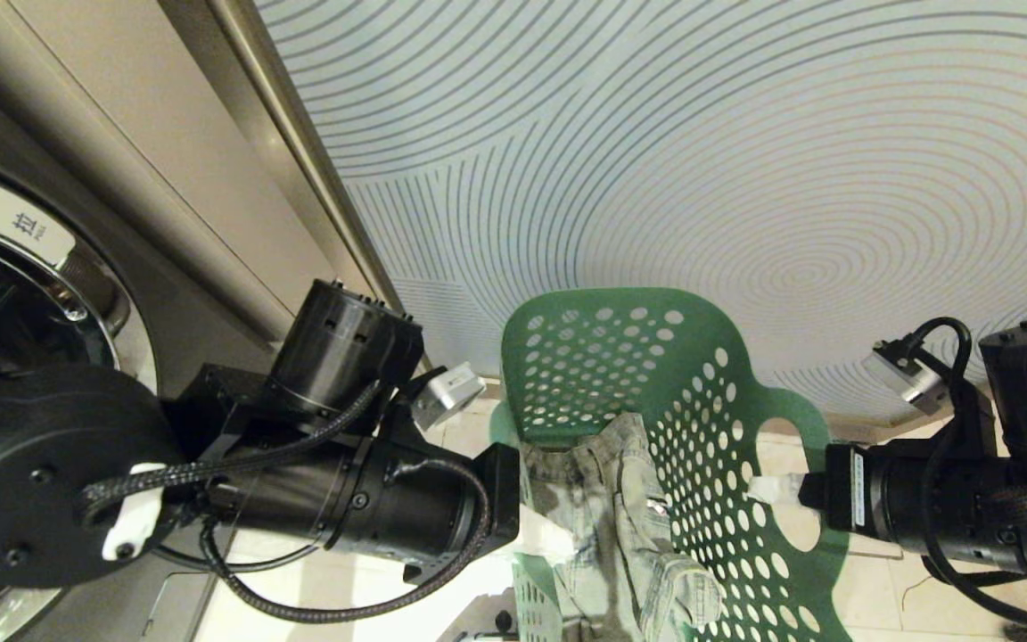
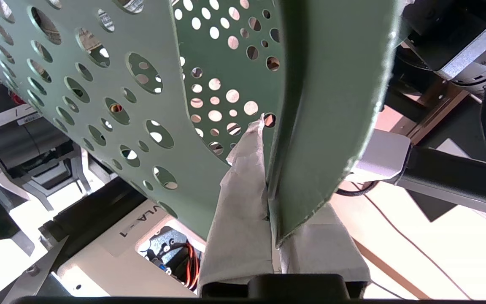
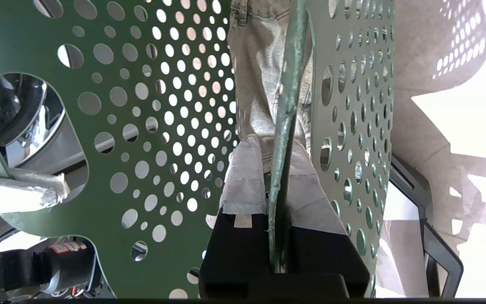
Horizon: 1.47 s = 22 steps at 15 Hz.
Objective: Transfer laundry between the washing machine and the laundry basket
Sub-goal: Pick up the clothes basket and put it beside the washing machine
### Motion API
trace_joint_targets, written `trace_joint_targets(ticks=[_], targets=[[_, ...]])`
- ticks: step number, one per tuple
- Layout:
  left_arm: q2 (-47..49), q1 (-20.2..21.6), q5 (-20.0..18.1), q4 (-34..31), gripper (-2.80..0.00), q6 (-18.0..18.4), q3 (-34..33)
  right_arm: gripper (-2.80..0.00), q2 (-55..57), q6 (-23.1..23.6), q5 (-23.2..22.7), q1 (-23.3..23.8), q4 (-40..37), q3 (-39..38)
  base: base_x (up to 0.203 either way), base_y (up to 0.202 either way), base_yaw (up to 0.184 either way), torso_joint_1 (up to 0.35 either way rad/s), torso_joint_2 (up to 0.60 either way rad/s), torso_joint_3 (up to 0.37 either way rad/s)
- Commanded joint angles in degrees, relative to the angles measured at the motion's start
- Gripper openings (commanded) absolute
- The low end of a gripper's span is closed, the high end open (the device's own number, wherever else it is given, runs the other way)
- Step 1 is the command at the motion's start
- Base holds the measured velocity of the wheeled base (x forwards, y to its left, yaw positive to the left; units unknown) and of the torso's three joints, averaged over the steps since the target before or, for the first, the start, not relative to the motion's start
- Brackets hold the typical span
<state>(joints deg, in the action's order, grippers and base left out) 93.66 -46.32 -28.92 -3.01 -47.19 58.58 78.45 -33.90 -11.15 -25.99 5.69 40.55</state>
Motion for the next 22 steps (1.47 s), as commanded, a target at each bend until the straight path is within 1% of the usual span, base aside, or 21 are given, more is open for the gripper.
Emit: trace_joint_targets(ticks=[1, 6, 10, 13, 16, 22], targets=[[0.38, 0.01, -0.18, -0.07, -2.8, -0.27, 0.05, -2.8, 0.46, -0.2, -0.1, -0.03, 0.11, 0.06, 0.0, 0.0, 0.0, -0.002, 0.0, 0.198], [0.37, 0.01, -0.19, -0.35, -2.8, -0.27, -0.04, -2.8, 0.39, -0.2, -0.08, -0.03, 0.11, 0.06, 0.0, 0.0, 0.0, 0.002, 0.0, 0.215], [-0.83, -0.08, -0.26, -2.2, -2.8, -0.3, 0.19, -2.8, 0.48, -0.2, 0.08, -0.03, -1.1, 0.14, 0.0, 0.0, 0.0, 0.002, 0.0, 0.209], [-2.72, -0.08, -0.26, -5.08, -2.8, -0.43, -0.67, -2.8, 0.04, -0.2, 0.08, -0.11, -2.35, 0.06, 0.0, 0.0, 0.0, 0.001, 0.0, 0.222], [-4.13, -0.08, -0.35, -5.14, -2.8, -0.36, -2.85, -2.8, -0.05, -0.2, 0.08, -0.46, -2.35, 0.32, 0.0, 0.0, 0.0, 0.001, 0.0, 0.2], [-3.42, -1.37, -0.53, -4.73, -2.8, -0.36, -2.39, -2.8, -0.49, -0.2, 0.08, -0.46, -2.35, 0.41, 0.0, 0.0, 0.0, 0.003, 0.0, 0.212]])
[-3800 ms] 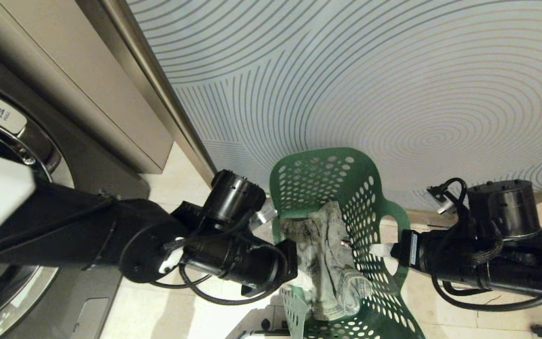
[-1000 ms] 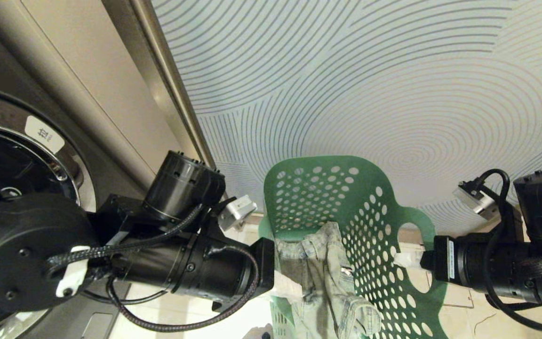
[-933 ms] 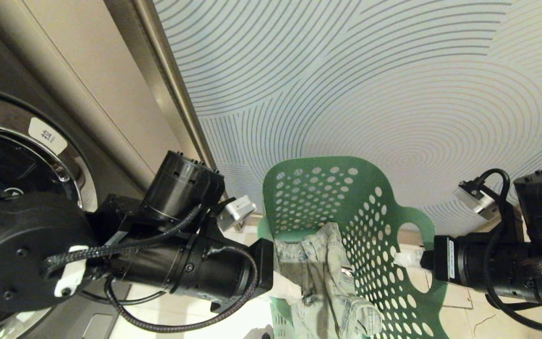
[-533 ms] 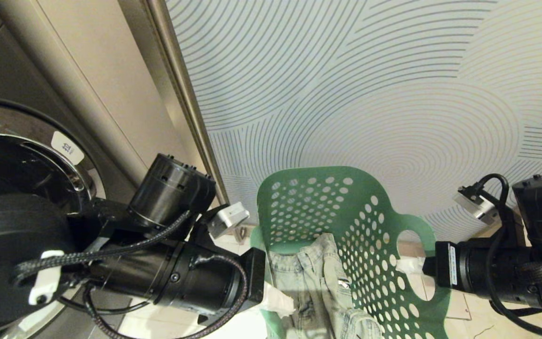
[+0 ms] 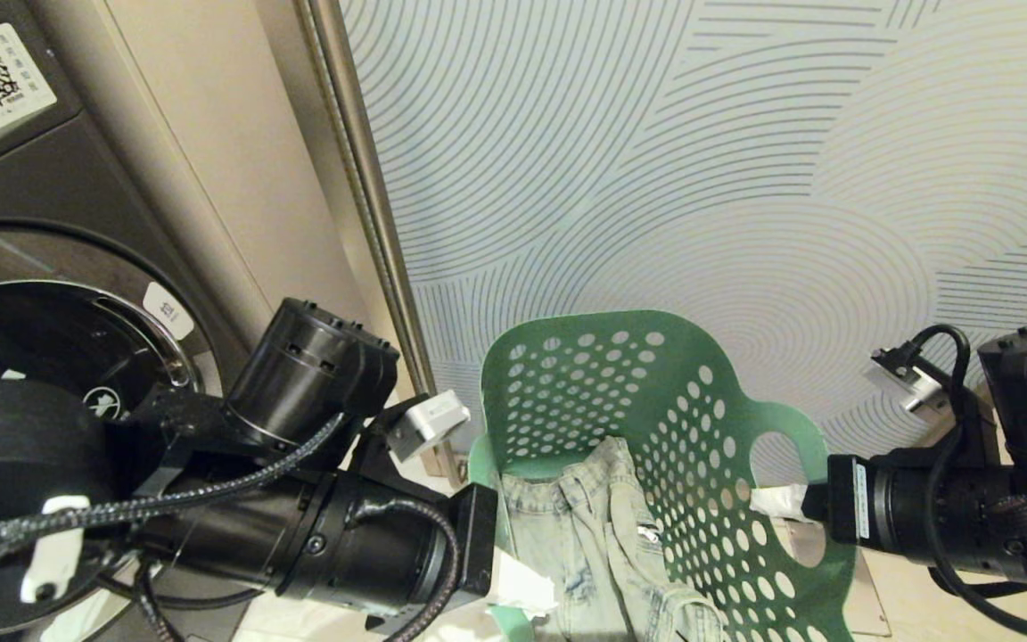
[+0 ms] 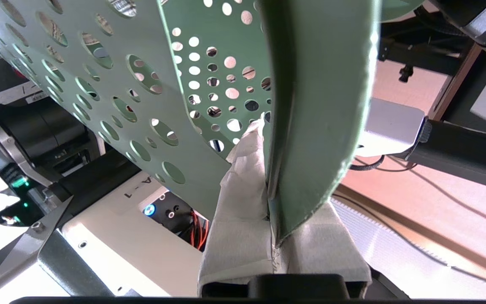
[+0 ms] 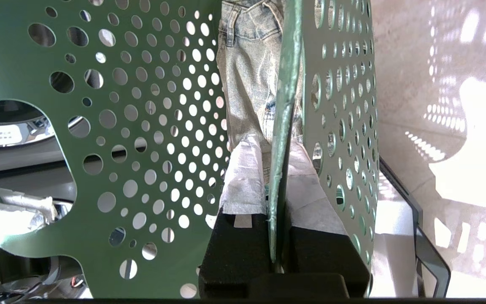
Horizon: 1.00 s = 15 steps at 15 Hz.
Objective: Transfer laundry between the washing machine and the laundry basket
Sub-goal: Pick up the clothes basket and put it beside the washing machine
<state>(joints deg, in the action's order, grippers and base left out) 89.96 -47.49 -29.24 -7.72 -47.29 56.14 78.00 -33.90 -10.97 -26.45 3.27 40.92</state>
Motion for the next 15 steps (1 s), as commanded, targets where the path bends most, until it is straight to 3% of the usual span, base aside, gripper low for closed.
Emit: trace_joint_targets(ticks=[1, 12, 15], targets=[[0.37, -0.41, -0.26, -0.02, -2.8, -0.32, 0.03, -2.8, -0.04, -0.2, -0.1, 0.0, 0.07, -0.05, 0.0, 0.0, 0.0, 0.002, -0.01, 0.237], [0.83, -1.29, -0.2, -0.02, -2.8, -0.35, -0.06, -2.8, -0.12, -0.03, -0.02, 0.0, 0.16, -0.85, 0.0, 0.0, 0.0, 0.003, 0.0, 0.191], [0.83, -1.29, -0.2, 0.07, -2.8, -0.35, -0.06, -2.8, -0.46, 4.24, 0.18, 0.0, 0.37, -1.87, 0.0, 0.0, 0.0, 0.0, 0.0, 0.043]])
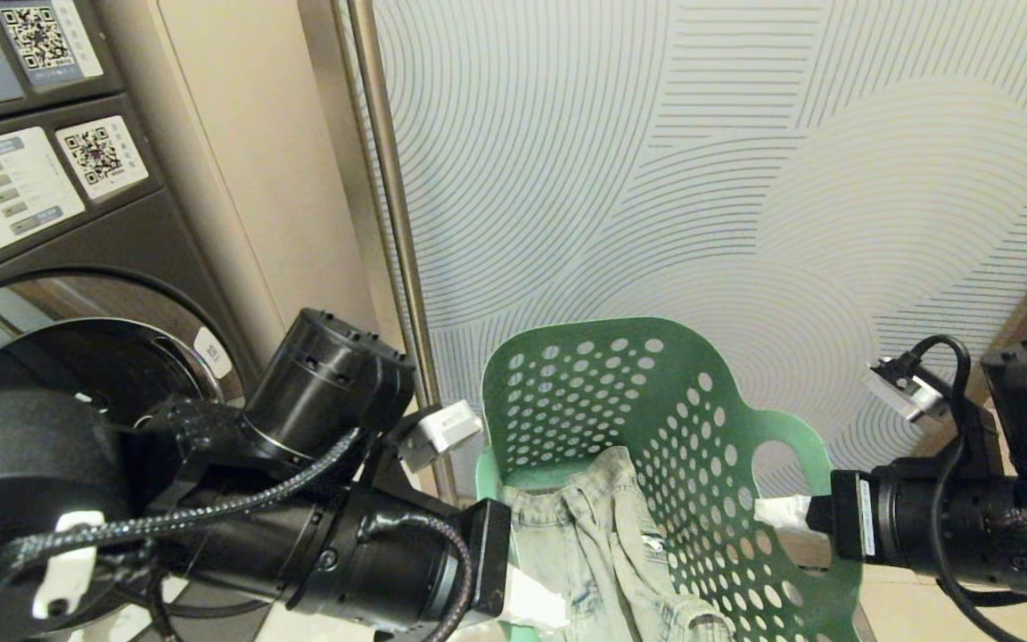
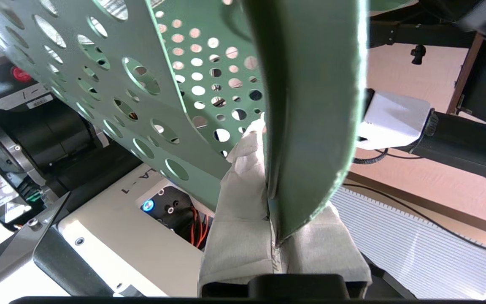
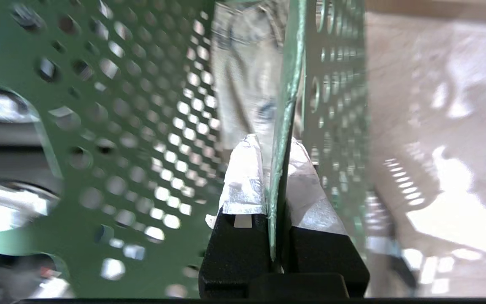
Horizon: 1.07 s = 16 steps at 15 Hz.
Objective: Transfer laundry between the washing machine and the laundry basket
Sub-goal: Pick up the clothes basket and put it beside the washing machine
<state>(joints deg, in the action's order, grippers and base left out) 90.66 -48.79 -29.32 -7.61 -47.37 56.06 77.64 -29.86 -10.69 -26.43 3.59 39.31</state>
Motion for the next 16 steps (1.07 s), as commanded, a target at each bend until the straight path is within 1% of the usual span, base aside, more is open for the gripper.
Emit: trace_joint_targets(ticks=[1, 2, 12, 16], targets=[[0.13, -0.1, -0.12, -0.04, -2.8, -0.27, 0.01, -2.8, -0.19, 2.44, 0.03, -0.03, 0.09, -0.82, 0.0, 0.0, 0.0, 0.002, 0.0, 0.048], [0.13, -0.17, -0.12, -0.04, -2.8, -0.27, 0.01, -2.8, -0.2, 3.47, 0.06, 0.06, 0.1, -0.93, 0.0, 0.0, 0.0, 0.0, 0.0, 0.0], [0.31, -0.17, -0.21, 0.05, -2.8, -0.35, -0.25, -2.8, -0.47, 3.84, -0.03, 0.06, 0.1, -1.17, 0.0, 0.0, 0.0, 0.0, 0.0, 0.0], [0.83, -0.17, -0.21, 0.15, -2.8, -0.27, -0.25, -2.8, -0.31, 3.94, -0.03, 0.06, 0.19, -1.44, 0.003, 0.006, -0.152, -0.001, 0.0, 0.003]])
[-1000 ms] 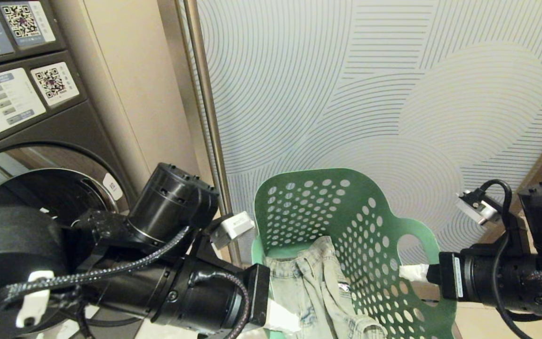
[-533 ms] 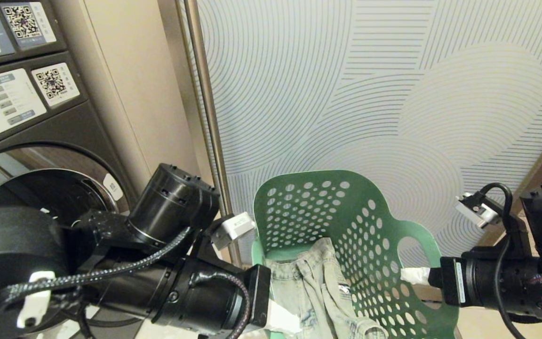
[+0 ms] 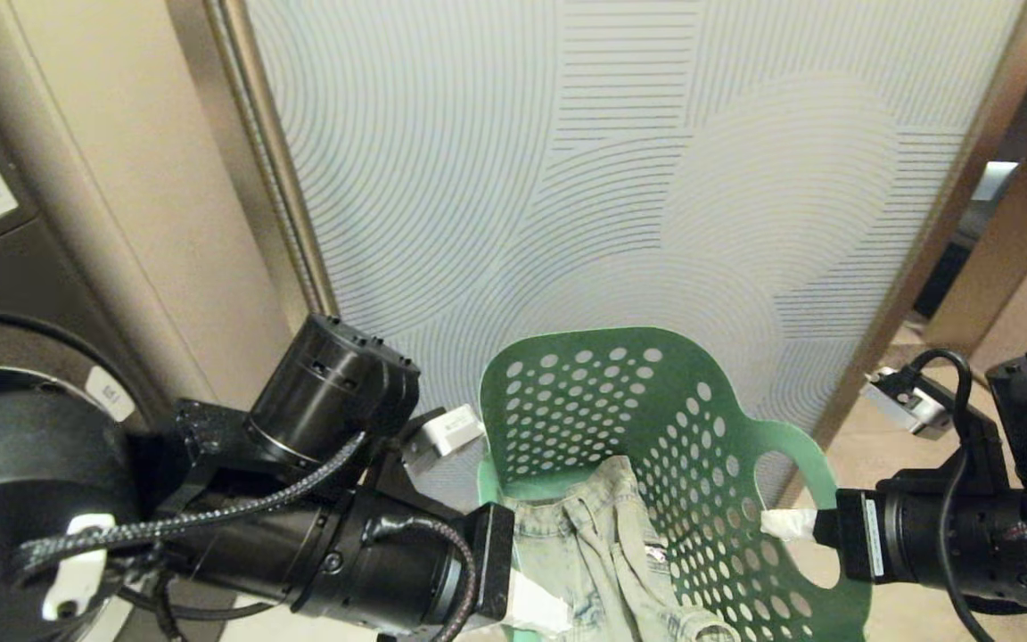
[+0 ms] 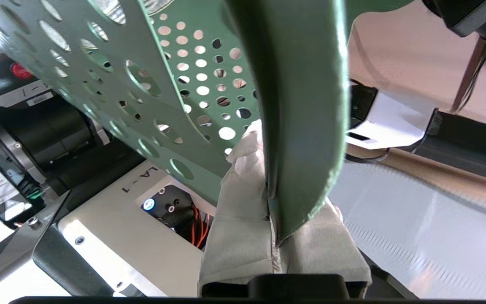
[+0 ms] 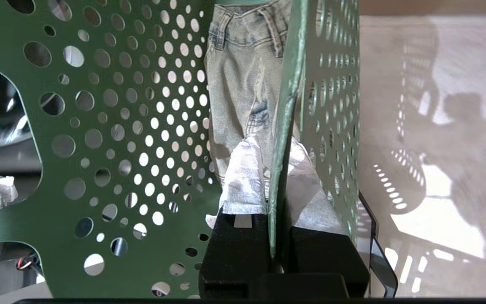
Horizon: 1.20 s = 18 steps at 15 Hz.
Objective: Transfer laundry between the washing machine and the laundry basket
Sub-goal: Pick up the clothes basket and put it beside the washing machine
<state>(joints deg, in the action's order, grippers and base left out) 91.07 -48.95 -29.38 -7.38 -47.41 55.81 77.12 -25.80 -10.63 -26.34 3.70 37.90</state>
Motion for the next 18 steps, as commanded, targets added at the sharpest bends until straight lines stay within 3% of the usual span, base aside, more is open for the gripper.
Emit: trace_joint_targets(ticks=[1, 7, 11, 18], targets=[[0.53, -0.01, -0.15, 0.02, -2.8, -0.23, 0.0, -2.8, 0.3, -0.13, -0.09, -0.02, 0.05, -0.11, 0.001, 0.005, -0.175, 0.006, 0.0, 0.002], [0.95, -0.01, -0.06, 0.16, -2.8, -0.14, 0.09, -2.8, 0.86, 0.04, -0.09, -0.02, 0.85, -0.2, -0.001, 0.008, -0.153, 0.002, 0.0, 0.002], [0.98, -0.01, -0.06, 0.17, -2.8, -0.14, 0.18, -2.8, 1.19, 2.64, -0.18, -0.02, 0.96, -0.44, 0.0, 0.0, 0.0, 0.0, 0.0, 0.0], [1.04, 0.08, 0.02, 0.17, -2.8, -0.14, 0.27, -2.8, 1.19, 2.77, -0.08, 0.59, 0.96, -0.63, 0.0, 0.0, 0.0, 0.0, 0.0, 0.0]])
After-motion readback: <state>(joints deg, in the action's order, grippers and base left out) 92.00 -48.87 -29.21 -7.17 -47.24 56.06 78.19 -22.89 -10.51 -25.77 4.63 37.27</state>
